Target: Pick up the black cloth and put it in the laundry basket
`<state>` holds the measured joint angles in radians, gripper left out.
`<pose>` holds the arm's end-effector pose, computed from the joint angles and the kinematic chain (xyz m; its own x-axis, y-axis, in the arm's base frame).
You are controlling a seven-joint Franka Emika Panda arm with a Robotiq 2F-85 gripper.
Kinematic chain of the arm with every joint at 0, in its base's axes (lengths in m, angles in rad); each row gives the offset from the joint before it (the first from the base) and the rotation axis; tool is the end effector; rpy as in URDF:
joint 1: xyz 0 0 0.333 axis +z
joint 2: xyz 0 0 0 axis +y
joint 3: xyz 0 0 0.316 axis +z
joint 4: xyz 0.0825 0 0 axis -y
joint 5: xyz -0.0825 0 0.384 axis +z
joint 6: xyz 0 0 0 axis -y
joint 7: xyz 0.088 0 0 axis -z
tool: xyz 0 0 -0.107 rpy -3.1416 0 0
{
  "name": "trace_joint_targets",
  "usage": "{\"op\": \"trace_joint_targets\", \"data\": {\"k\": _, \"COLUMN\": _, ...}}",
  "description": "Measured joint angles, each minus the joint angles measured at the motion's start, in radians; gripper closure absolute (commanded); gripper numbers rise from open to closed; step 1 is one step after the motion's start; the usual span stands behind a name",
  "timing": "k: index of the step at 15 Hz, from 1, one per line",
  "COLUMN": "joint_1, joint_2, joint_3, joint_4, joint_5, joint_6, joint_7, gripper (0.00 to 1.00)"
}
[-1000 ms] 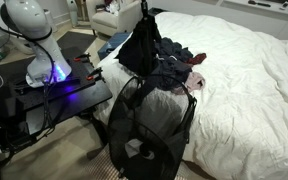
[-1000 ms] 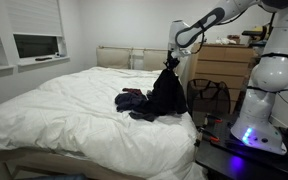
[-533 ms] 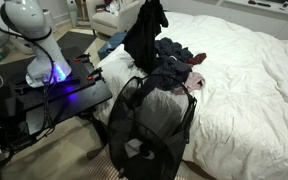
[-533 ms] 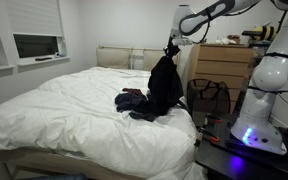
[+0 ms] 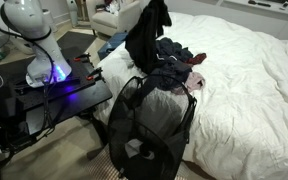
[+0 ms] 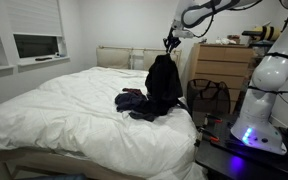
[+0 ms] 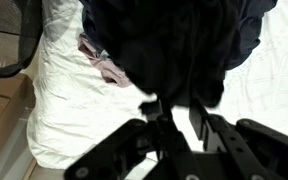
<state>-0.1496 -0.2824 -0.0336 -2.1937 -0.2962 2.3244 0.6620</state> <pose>0.4949 -0.0983 0.5469 0.6832 -0.5676 0.4595 -0.6307 -0.7758 -0.0206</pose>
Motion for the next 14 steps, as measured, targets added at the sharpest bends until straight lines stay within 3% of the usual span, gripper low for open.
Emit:
{"op": "trace_joint_targets", "data": {"k": 5, "joint_1": -0.002, "joint_2": 0.0, "joint_3": 0.001, "joint_4": 0.011, "joint_5": 0.001, "joint_6": -0.001, "joint_7": 0.0, "gripper": 0.04}}
{"op": "trace_joint_targets", "data": {"k": 6, "joint_1": -0.001, "joint_2": 0.001, "joint_3": 0.001, "joint_4": 0.011, "joint_5": 0.007, "joint_6": -0.006, "joint_7": -0.005, "gripper": 0.01}}
{"op": "trace_joint_targets", "data": {"k": 14, "joint_1": 0.037, "joint_2": 0.078, "joint_3": 0.002, "joint_4": 0.011, "joint_5": 0.157, "joint_6": -0.187, "joint_7": -0.216, "gripper": 0.0}}
